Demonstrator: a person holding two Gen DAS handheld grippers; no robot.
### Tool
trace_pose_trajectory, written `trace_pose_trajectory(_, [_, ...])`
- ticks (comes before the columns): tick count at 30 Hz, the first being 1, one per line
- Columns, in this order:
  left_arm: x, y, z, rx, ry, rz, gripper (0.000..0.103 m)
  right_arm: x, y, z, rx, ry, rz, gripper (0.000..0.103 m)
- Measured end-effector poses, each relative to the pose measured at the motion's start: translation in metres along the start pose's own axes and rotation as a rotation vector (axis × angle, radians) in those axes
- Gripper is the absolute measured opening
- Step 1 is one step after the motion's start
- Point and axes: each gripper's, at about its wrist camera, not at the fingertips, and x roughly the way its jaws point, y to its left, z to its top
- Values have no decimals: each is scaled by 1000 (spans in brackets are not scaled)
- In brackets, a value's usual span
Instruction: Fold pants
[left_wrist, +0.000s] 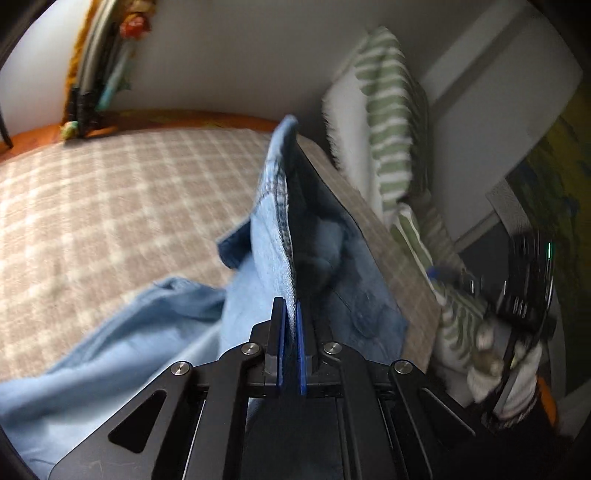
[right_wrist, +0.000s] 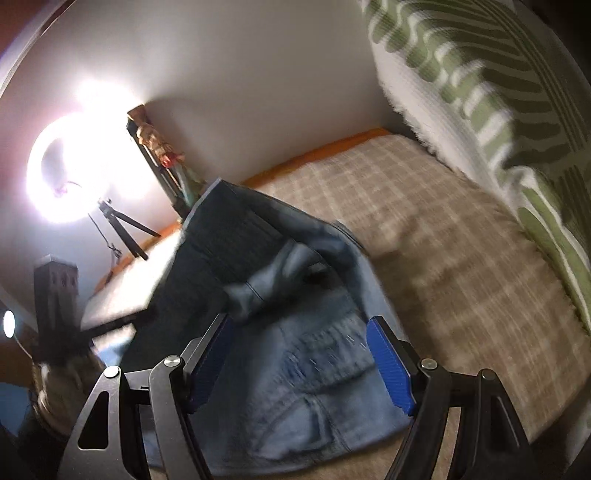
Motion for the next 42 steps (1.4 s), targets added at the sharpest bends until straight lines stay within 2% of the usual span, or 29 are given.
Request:
trace_pose_trajectory(2, [4, -11, -7, 30, 13, 1, 4, 11, 7, 13, 17, 14, 51, 83])
trace_pose_trajectory(6, [11, -24, -17, 75, 27, 12, 4, 45, 36, 49, 37, 47, 104, 83])
trace_pose_trajectory(10, [15, -32, -21, 111, 36, 22, 4, 71, 71, 73, -9, 56, 57, 83])
trace_pose_trajectory(13, [17, -36, -23, 132, 40, 23, 4, 91, 91, 83, -42, 94, -23, 83])
trace_pose_trajectory(15, [19, -39, -25, 149, 46, 24, 4, 100, 94, 86, -63, 114, -112, 82])
trace_pose_trajectory(16, [21, -41, -29, 153, 50, 23, 4, 103, 94, 87, -71, 116, -149, 78])
trace_pose_trajectory(17, [23, -41, -30, 154, 53, 21, 4, 107, 92, 87, -76, 122, -179, 59])
trace_pose_trajectory(18, [22, -41, -32, 156, 57, 22, 4, 109, 85, 86, -65, 142, -174, 33])
trace_pose_trajectory(20, [20, -41, -32, 164, 68, 17, 4, 103, 69, 82, -6, 144, -123, 17])
trace_pose_trajectory(21, [14, -39, -32, 166, 76, 17, 8, 98, 63, 79, 12, 132, -114, 10])
trace_pose_trajectory(23, [-4, -35, -35, 153, 74, 2, 12, 83, 50, 71, 34, 106, -107, 5])
trace_pose_trajectory(24, [-16, -30, -38, 154, 61, 2, 15, 75, 43, 66, 54, 97, -96, 4])
trace_pose_trajectory(25, [-28, -26, -41, 167, 51, 25, 21, 69, 38, 63, 69, 92, -85, 3])
trace_pose_trajectory(27, [-49, -18, -51, 197, 41, 93, 27, 48, 19, 48, 121, 73, -48, 2])
trace_pose_trajectory(29, [-68, -4, -63, 200, 46, 160, 27, 24, 1, 32, 174, 39, -4, 2])
trace_pose_trajectory(32, [-85, 8, -84, 226, 70, 220, 30, -3, -34, 3, 252, -4, 36, 2])
trace_pose_trajectory(34, [-90, 11, -105, 260, 106, 256, 49, -2, -58, -20, 291, 9, 0, 2])
trace_pose_trajectory(35, [-90, 13, -115, 276, 126, 265, 52, 4, -66, -28, 304, 32, -11, 2])
trace_pose_trajectory(36, [-88, 13, -124, 298, 153, 281, 52, 17, -80, -41, 340, 79, -24, 2])
trace_pose_trajectory(38, [-85, 11, -141, 335, 200, 317, 52, 33, -92, -54, 368, 119, -42, 2])
trace_pose_trajectory(42, [-89, 5, -162, 375, 234, 325, 52, 38, -90, -60, 370, 120, -58, 2])
